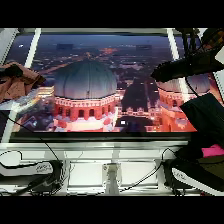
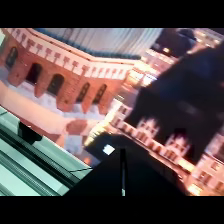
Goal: Fold the clothes and pants, and hang the long-sleeved shirts on hangers.
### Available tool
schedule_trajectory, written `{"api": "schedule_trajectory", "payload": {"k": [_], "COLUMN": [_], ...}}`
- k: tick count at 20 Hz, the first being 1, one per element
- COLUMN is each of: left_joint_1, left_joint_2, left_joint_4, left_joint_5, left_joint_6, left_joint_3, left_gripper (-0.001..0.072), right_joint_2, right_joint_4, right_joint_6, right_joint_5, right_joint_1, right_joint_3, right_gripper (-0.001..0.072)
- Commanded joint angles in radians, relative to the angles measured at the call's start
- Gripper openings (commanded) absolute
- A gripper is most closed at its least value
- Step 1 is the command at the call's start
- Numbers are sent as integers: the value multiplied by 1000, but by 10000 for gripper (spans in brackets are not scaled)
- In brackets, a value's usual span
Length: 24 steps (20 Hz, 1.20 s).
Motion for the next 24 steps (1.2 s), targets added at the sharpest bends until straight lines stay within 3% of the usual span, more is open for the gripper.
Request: {"api": "schedule_trajectory", "payload": {"k": [1, 5, 9, 12, 16, 17, 18, 19, 20, 21, 24], "left_joint_1": [7, 7, 13, 8, 6, 4, -2, -7, -16, -24, -52], "left_joint_2": [-84, -162, -227, -269, -320, -328, -332, -335, -335, -335, -326], "left_joint_4": [58, 53, 5, -93, -227, -259, -280, -284, -284, -283, -284], "left_joint_5": [108, 224, 368, 487, 508, 508, 508, 509, 514, 517, 502], "left_joint_6": [-167, -198, -381, -381, -381, -380, -379, -378, -378, -377, -378], "left_joint_3": [1, 1, 1, 1, 1, 1, 1, 2, 2, 3, 11], "left_gripper": [709, 710, 709, 706, 695, 651, 518, 378, 147, 21, 14], "right_joint_2": [0, 0, 0, 0, 0, 0, 0, 0, 0, 0, 0], "right_joint_4": [0, 0, 0, 0, 0, 0, 0, 0, 0, 0, 0], "right_joint_6": [0, 0, 0, 0, 0, 0, 0, 0, 0, 0, 0], "right_joint_5": [0, 0, 0, 0, 0, 0, 0, 0, 0, 0, 0], "right_joint_1": [0, 0, 0, 0, 0, 0, 0, 1, 0, 1, 0], "right_joint_3": [0, 0, 0, 0, 0, 0, 0, 0, 0, 0, 0], "right_gripper": [9, 9, 9, 9, 9, 8, 9, 9, 9, 9, 9]}}
